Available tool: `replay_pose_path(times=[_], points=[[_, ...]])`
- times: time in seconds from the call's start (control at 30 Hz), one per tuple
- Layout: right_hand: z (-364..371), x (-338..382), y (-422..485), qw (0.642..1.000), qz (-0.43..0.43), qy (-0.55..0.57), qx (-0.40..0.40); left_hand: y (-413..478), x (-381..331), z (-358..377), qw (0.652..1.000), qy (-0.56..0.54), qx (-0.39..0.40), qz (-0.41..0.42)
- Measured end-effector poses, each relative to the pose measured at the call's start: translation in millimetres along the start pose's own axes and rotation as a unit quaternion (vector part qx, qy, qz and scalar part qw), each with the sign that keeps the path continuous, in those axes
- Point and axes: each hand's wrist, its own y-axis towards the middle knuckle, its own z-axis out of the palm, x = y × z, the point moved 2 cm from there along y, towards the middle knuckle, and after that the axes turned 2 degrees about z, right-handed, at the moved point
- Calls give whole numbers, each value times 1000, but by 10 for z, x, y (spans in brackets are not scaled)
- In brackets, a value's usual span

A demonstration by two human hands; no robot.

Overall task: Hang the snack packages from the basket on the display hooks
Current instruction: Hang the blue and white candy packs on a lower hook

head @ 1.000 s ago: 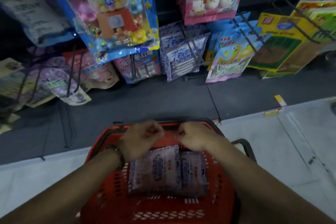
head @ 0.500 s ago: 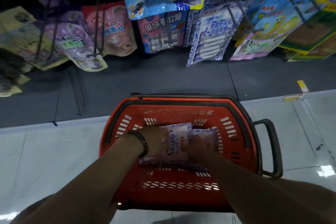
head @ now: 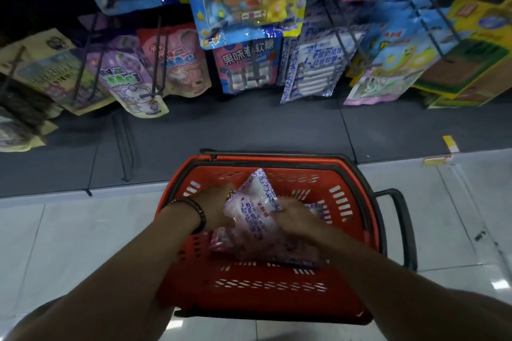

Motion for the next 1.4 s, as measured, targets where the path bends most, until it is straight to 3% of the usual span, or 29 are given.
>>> replay_pose_path(times=[0.13, 0.23, 0.3, 0.4, 0.47, 0.53, 0.6, 0.8, 0.97, 1.07, 1.13, 1.3, 1.4], points=[[-539, 140, -311, 993, -89, -75, 32, -128, -29, -59, 988, -116, -88, 58], [-855, 345, -634, 974, -159, -154, 35, -246, -151, -161, 953, -268, -77, 122], [-1086, 505, -834, 974, -186, -133, 5, -343, -264, -233, 926, -337, -78, 150], [-1424, 499, -923, 981, -148, 52, -117, -443, -432, -349, 886, -402, -151, 175], [-1477, 374, -945, 948, -130, 235, -172, -466, -510, -399, 854, -448, -200, 173], [-1390, 269, -974, 912, -137, 355, -152, -445, -573, -413, 824, -495, -216, 169], [-1287, 218, -954, 894, -146, 404, -125, -413, -615, -421, 808, -520, -225, 161], [-1346, 242, -727, 888, -153, 411, -137, -297, -603, -550, 799, -524, -271, 114], [-1320, 316, -668, 883, -180, 381, -209, -340, -806, -353, 804, -408, -432, 26], [-1190, 424, -668, 880, -208, 344, -252, -343, -1061, -144, 846, -398, -338, 108], [-1072, 498, -688, 889, -215, 303, -269, -347, -1176, -88, 846, -422, -292, 144], [-952, 656, -767, 909, -231, 251, -240, -363, -1168, -227, 799, -461, -356, 150], [-1077, 628, -771, 915, -220, 207, -266, -331, -1027, -302, 795, -468, -372, 105]])
